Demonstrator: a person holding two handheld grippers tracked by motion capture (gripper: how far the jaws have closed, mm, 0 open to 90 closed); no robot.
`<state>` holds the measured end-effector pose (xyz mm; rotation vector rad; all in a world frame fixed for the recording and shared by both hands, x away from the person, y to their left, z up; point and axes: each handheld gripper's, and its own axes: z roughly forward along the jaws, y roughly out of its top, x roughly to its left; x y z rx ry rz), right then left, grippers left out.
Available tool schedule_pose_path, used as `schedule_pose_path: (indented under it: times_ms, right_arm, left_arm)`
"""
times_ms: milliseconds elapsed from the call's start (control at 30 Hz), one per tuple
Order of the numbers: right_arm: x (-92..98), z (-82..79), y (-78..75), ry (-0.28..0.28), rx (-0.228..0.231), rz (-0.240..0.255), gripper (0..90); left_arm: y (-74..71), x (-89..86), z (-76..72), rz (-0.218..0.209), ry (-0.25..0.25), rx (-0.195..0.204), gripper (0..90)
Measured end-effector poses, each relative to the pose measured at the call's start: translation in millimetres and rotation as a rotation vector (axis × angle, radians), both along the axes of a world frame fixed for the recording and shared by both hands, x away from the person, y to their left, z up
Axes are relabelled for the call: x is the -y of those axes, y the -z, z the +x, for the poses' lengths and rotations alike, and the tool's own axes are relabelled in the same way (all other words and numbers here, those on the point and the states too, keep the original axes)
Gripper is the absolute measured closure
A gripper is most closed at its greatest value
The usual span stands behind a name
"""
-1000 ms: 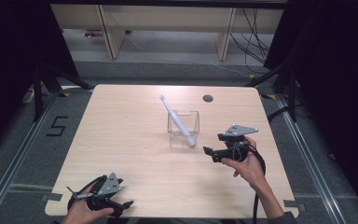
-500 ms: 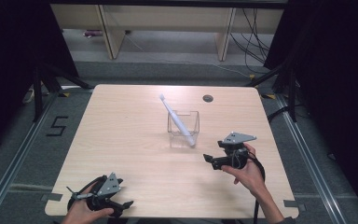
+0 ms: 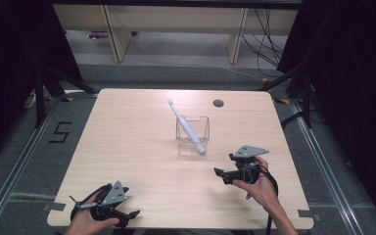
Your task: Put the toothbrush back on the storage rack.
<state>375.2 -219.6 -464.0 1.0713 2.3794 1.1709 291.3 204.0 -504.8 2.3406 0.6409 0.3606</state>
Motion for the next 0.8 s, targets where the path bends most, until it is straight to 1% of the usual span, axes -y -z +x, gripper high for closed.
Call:
schedule_pose_path:
  times_ms: [33,67,100,133,167,200,233,267,300,333,367,400,433,500,533,600,633,667,700,733,767,800]
  right_arm:
    - [0.3,-0.4,1.4,-0.003,0.007,-0.005,18.5]
    - [0.0,-2.4,2.6,0.005,-0.007,-0.002,18.5]
    - [0.5,-2.0,3.9,-0.002,0.005,-0.009,18.5]
    - [0.8,-2.9,4.3,-0.007,-0.003,-0.014,18.5]
    - [1.1,-3.4,5.4,-0.008,-0.003,-0.015,18.5]
    - [0.0,-6.9,6.1,0.015,-0.028,-0.003,18.5]
    - [1.1,-5.9,7.0,-0.005,-0.015,-0.010,18.5]
    - [0.4,-8.2,8.6,0.008,-0.023,-0.002,18.5]
    - [1.5,-7.3,9.1,-0.010,-0.012,-0.018,18.4]
    - [1.1,-9.6,9.7,0.004,-0.015,-0.021,18.4]
    - [1.2,-11.1,10.5,0.003,-0.017,-0.022,18.4]
    - [2.4,-10.5,11.8,-0.012,0.000,-0.029,18.4]
    - [1.9,-13.5,12.0,0.004,-0.032,-0.025,18.4]
    - [2.0,-15.0,14.3,-0.003,-0.020,-0.026,18.4]
    - [1.6,-17.1,14.8,0.009,-0.029,-0.023,18.3]
    - [3.4,-16.2,15.9,-0.016,-0.015,-0.035,18.3]
    - [3.6,-17.6,16.0,-0.002,-0.018,-0.034,18.3]
    - [2.7,-19.0,16.7,0.003,-0.032,-0.028,18.3]
    - [3.6,-18.4,17.4,-0.014,-0.014,-0.038,18.4]
    - [3.4,-18.4,19.0,-0.014,-0.003,-0.045,18.3]
    - [3.6,-19.8,18.3,-0.014,-0.014,-0.058,18.3]
    - [3.3,-20.6,19.6,-0.016,-0.002,-0.058,18.3]
  left_arm:
    - [0.2,0.1,-0.3,0.002,0.001,0.000,15.6]
    - [-0.1,-0.1,-0.6,0.005,0.002,0.001,15.6]
    - [0.2,-0.3,0.0,0.002,0.002,-0.001,15.6]
    - [0.4,-0.2,0.0,0.000,-0.010,-0.013,15.6]
    - [-0.3,-0.9,0.7,0.007,-0.001,-0.004,15.6]
    - [-0.5,-1.0,0.6,0.007,0.000,-0.004,15.6]
    - [-0.5,-0.8,0.5,0.003,-0.001,-0.006,15.6]
    - [-0.5,-0.8,0.8,0.007,-0.001,-0.003,15.6]
    - [-0.3,-0.5,0.7,0.005,-0.002,-0.004,15.6]
    - [0.0,-0.2,0.2,0.004,-0.004,-0.009,15.6]
    - [0.3,-0.2,-0.1,0.005,-0.002,-0.007,15.6]
    - [0.2,-0.3,-0.6,0.004,0.000,0.000,15.6]
    - [0.0,-0.4,0.4,0.008,0.000,-0.004,15.6]
    - [0.4,0.2,0.1,-0.005,-0.009,-0.015,15.6]
    - [-0.6,-0.6,0.4,0.005,0.003,-0.003,15.6]
    - [-0.1,-0.7,-0.5,-0.001,-0.013,-0.013,15.6]
    - [0.0,-0.7,-0.4,-0.001,-0.013,-0.013,15.6]
    - [-0.3,-0.8,-0.1,0.005,-0.010,-0.011,15.6]
    - [0.0,-0.1,-0.9,-0.002,-0.013,-0.015,15.6]
    - [0.3,0.2,-1.4,-0.007,-0.010,-0.005,15.6]
    - [0.4,0.4,-1.8,-0.009,-0.013,-0.008,15.6]
    - [0.7,0.3,-1.1,-0.005,-0.012,-0.009,15.6]
